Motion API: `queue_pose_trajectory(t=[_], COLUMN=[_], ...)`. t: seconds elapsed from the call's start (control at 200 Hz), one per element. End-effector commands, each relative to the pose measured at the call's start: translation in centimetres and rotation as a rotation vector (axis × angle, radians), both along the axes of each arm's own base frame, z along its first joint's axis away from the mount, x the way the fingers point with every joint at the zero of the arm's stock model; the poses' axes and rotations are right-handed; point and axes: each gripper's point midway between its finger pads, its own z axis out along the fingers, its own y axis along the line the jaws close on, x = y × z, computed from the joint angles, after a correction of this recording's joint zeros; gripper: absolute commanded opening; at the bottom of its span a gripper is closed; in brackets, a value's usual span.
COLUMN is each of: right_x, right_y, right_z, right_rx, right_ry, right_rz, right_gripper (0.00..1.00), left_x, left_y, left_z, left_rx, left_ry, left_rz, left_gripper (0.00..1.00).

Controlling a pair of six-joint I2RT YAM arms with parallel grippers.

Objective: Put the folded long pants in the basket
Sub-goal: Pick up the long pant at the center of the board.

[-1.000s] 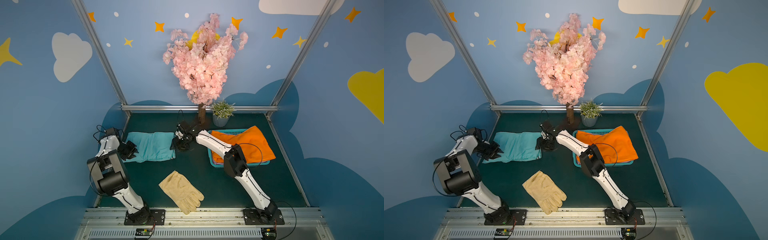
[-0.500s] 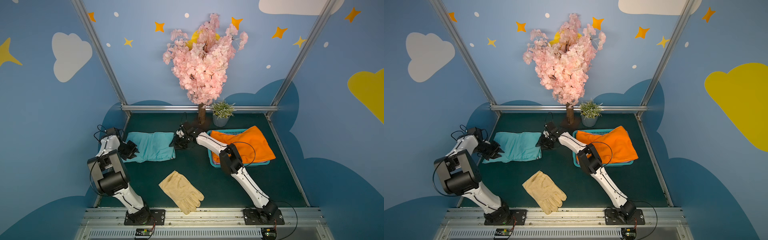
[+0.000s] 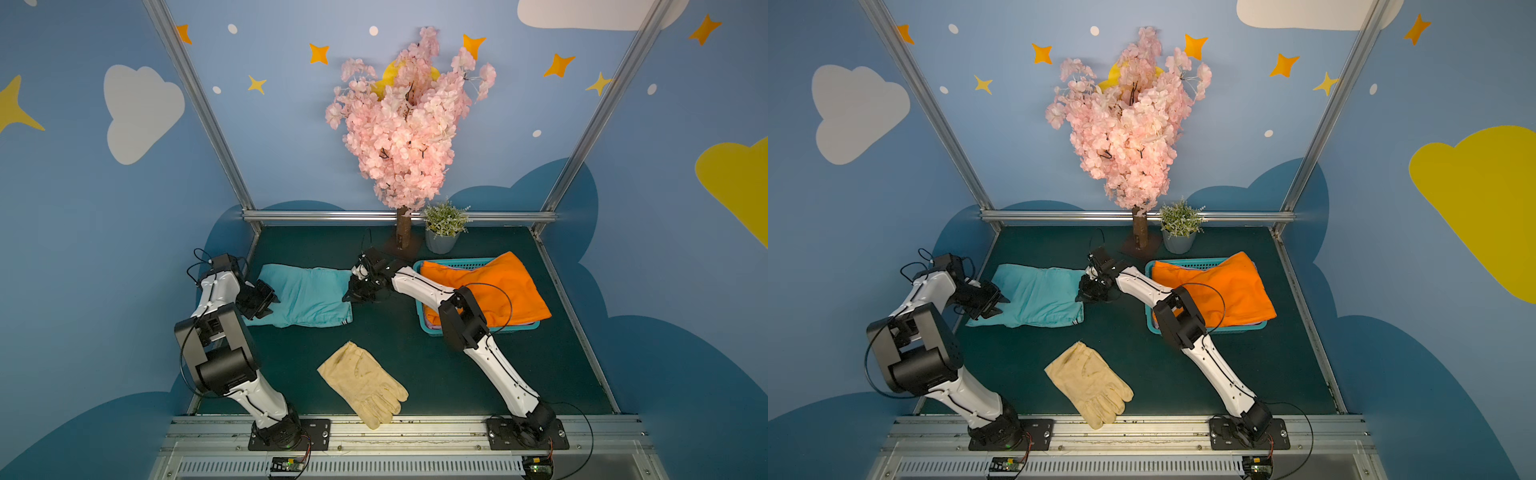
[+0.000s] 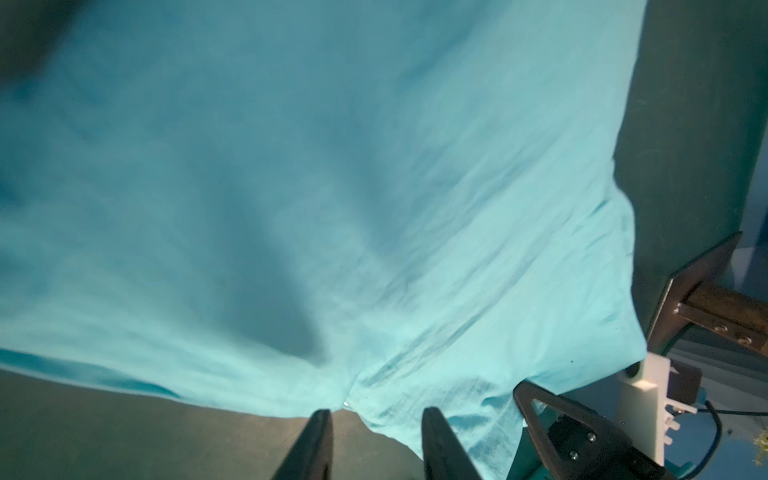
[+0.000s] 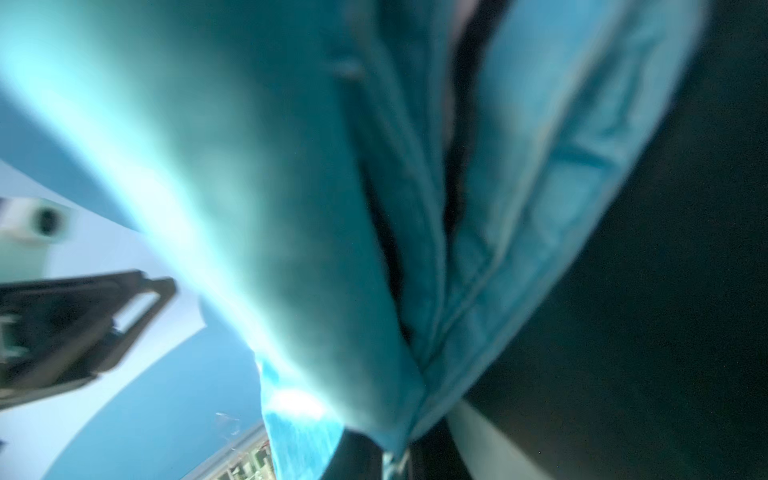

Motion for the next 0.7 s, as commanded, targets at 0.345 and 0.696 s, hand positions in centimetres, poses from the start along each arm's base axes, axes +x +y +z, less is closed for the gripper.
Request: queue_pose_trajectory(t=[0.345,0.696], right_x=[0.3,0.4], right_y=[-14.6,-14.1], right_z=[1.5,1.4], right_rx=[-0.292,-0.269], right_ry=[-0.057,-0.027], right_rz=[0.011,0.028], right_gripper=[0.0,0.0], left_x=[0.6,2.2], left_y=[-3.8,-5.4], left_z=[-0.5,-4.1], left_rx=[-0.009,-0.08], left_ry=[0.008,0.019], left_rz=[-0.205,-0.294], left_gripper=[0.6,0.6])
